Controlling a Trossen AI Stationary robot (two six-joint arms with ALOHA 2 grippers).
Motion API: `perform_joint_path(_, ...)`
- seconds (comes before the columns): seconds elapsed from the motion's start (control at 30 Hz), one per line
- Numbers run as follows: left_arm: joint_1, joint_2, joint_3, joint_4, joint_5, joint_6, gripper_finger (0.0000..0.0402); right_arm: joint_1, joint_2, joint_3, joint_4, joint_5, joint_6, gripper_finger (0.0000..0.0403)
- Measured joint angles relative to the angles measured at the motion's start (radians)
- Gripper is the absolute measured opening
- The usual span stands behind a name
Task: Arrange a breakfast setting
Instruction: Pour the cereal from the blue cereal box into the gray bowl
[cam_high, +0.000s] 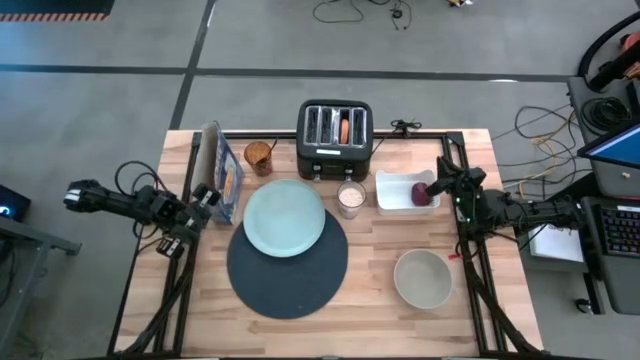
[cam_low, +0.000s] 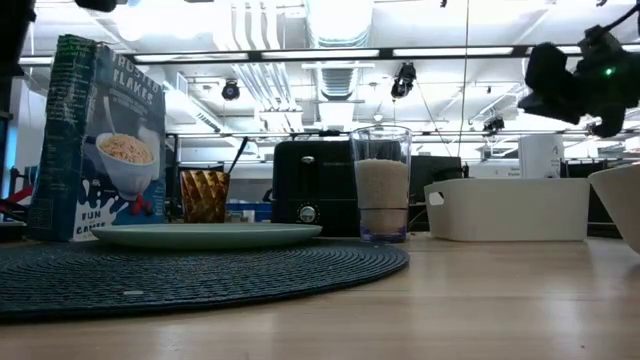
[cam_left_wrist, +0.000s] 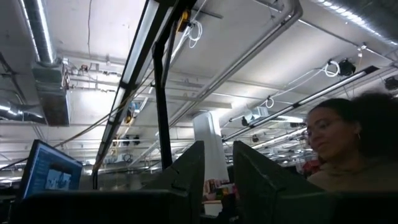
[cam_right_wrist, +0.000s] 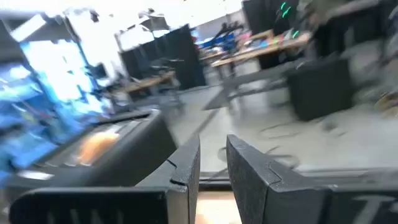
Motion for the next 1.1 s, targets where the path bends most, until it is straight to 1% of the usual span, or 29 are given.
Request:
perform_joint_path(0.07, 0.0, 0.027, 0.033, -0.005, -0.035, -0.014, 0.0068, -0.003, 0.005, 0.013, 0.025, -0.06, -0.008, 0.0068)
perform_joint_path(0.17, 0.0, 0.07, 0.102, -0.086, -0.126, -0.016, 0.0068, -0.003, 0.013, 0.051, 0.051, -0.204, -0.02, 0.0068)
perform_joint_path(0.23, 0.0, 0.097, 0.164, -0.211, -0.182, 0.002, 0.0068, -0.003, 0.027, 0.086, 0.057, -0.272, -0.035, 0.0068)
perform_joint_path(0.33, 0.0, 0.135, 0.277, -0.434, -0.263, -0.002, 0.0068, -0.003, 0.067, 0.146, 0.059, -0.316, -0.058, 0.0068)
perform_joint_path(0.53, 0.0, 0.226, 0.52, -0.822, -0.395, -0.047, 0.0068, -0.003, 0.181, 0.282, 0.01, -0.306, -0.112, 0.0068)
perform_joint_path(0.67, 0.0, 0.287, 0.684, -1.081, -0.463, -0.048, 0.0068, -0.003, 0.261, 0.394, -0.137, -0.281, -0.069, 0.0068)
perform_joint_path(0.73, 0.0, 0.316, 0.767, -1.204, -0.518, -0.049, 0.0068, -0.003, 0.302, 0.451, -0.225, -0.266, -0.022, 0.0068)
perform_joint_path(0.8, 0.0, 0.347, 0.851, -1.335, -0.62, -0.057, 0.0068, -0.003, 0.34, 0.507, -0.323, -0.265, 0.041, 0.0068)
perform_joint_path(0.93, 0.0, 0.416, 1.001, -1.581, -0.872, -0.074, 0.0068, -0.003, 0.419, 0.611, -0.507, -0.267, 0.167, 0.0068)
perform_joint_path(1.03, 0.001, 0.467, 1.076, -1.716, -1.033, -0.077, 0.0068, -0.003, 0.478, 0.681, -0.606, -0.267, 0.226, 0.0068)
perform_joint_path(1.1, 0.005, 0.498, 1.113, -1.774, -1.106, -0.063, 0.0068, -0.003, 0.519, 0.728, -0.66, -0.266, 0.245, 0.0068)
